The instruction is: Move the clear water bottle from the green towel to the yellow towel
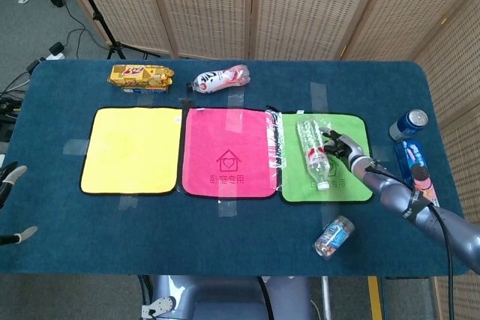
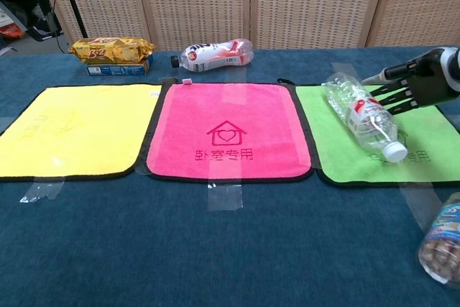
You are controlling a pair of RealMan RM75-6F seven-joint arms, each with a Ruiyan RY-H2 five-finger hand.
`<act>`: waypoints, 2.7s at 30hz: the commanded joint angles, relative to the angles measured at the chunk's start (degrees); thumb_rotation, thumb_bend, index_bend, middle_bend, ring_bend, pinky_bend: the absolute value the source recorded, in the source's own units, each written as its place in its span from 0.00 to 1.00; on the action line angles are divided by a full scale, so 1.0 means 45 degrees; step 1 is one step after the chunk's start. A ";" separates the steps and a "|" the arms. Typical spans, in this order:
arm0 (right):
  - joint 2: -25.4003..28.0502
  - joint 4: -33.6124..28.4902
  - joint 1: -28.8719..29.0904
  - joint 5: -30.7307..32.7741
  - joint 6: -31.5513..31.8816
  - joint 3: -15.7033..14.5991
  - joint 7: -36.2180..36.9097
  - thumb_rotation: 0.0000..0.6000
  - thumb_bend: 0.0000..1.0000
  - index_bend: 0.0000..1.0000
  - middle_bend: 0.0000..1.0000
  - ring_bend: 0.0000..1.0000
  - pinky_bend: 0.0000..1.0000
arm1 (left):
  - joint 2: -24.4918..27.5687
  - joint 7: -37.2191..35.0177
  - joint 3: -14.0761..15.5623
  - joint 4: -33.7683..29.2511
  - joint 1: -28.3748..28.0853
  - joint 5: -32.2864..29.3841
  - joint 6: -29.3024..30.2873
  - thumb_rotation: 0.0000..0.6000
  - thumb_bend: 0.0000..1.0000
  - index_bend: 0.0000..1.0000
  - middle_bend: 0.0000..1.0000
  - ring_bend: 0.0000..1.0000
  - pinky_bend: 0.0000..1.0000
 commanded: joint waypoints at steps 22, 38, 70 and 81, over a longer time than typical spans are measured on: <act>-0.0513 -0.1215 0.2202 0.1866 0.0290 -0.0508 0.1160 1.00 1.00 0.08 0.01 0.00 0.12 | 0.0052 -0.0243 -0.0004 0.0088 -0.0136 -0.0120 -0.0243 1.00 0.00 0.00 0.00 0.00 0.00; -0.1152 -0.1501 0.3333 0.2496 0.0364 -0.0351 0.1441 1.00 1.00 0.08 0.01 0.00 0.12 | 0.0080 -0.0437 -0.0001 0.0194 -0.0247 -0.0179 -0.0456 1.00 0.00 0.00 0.00 0.00 0.00; 0.4704 -0.9535 -0.3839 -1.0268 1.2526 -0.0812 -0.5336 1.00 0.10 0.06 0.00 0.00 0.08 | -0.0162 -0.0718 -0.0305 0.0586 -0.1084 0.0068 -0.1179 1.00 0.00 0.00 0.00 0.00 0.00; 0.2595 -0.5795 -0.7436 -1.4366 1.8790 -0.2378 -0.7358 1.00 0.00 0.00 0.00 0.00 0.00 | -0.0228 0.0228 -0.0778 0.0054 -0.2151 0.0907 -0.1521 1.00 0.02 0.00 0.00 0.00 0.00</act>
